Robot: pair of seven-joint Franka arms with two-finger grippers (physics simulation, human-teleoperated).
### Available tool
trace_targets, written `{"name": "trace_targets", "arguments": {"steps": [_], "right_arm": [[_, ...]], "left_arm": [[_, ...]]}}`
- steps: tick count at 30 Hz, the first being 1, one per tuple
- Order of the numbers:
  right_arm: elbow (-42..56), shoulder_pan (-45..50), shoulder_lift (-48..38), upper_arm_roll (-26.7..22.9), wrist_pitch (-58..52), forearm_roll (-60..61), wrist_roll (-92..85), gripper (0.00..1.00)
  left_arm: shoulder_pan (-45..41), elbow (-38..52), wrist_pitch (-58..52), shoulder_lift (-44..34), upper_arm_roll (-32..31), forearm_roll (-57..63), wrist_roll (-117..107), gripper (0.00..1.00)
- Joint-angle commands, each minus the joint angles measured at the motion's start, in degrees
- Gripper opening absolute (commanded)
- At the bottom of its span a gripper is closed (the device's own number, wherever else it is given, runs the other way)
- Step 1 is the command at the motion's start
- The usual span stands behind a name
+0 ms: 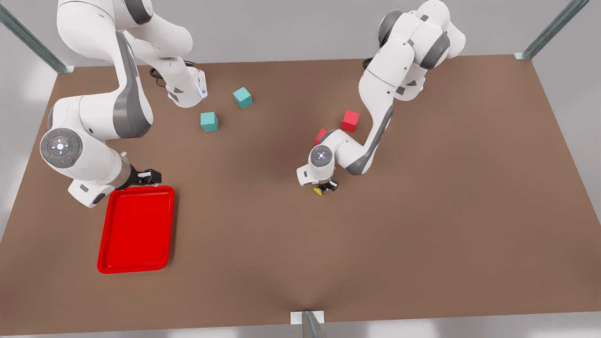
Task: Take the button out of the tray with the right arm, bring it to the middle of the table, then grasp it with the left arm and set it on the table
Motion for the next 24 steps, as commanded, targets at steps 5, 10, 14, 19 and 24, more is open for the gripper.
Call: {"name": "trace_targets", "arguments": {"steps": [5, 10, 14, 19, 24], "right_arm": [[0.03, 0.01, -0.07, 0.01, 0.01, -0.09, -1.14, 1.0], [0.03, 0.01, -0.07, 0.01, 0.01, -0.09, -1.14, 1.0], [0.03, 0.01, -0.07, 0.01, 0.01, -0.17, -1.14, 1.0], [0.03, 0.01, -0.07, 0.18, 0.35, -0.78, -1.22, 1.0], [1.87, -0.26, 0.81, 0.18, 1.41, -0.79, -1.31, 1.0]], "left_arm": [[1.27, 0.03, -1.04, -0.12, 0.0, 0.18, 10.09, 0.6], [1.18, 0.03, -1.22, -0.03, -0.09, 0.09, 9.74, 0.59], [1.0, 0.03, -1.4, -0.03, -0.35, -0.08, 9.21, 0.54], [1.18, 0.03, -1.4, 0.76, -0.44, -0.26, 9.21, 0.51], [1.09, 0.03, -1.83, 0.76, -0.44, -0.35, 9.13, 0.4]]}}
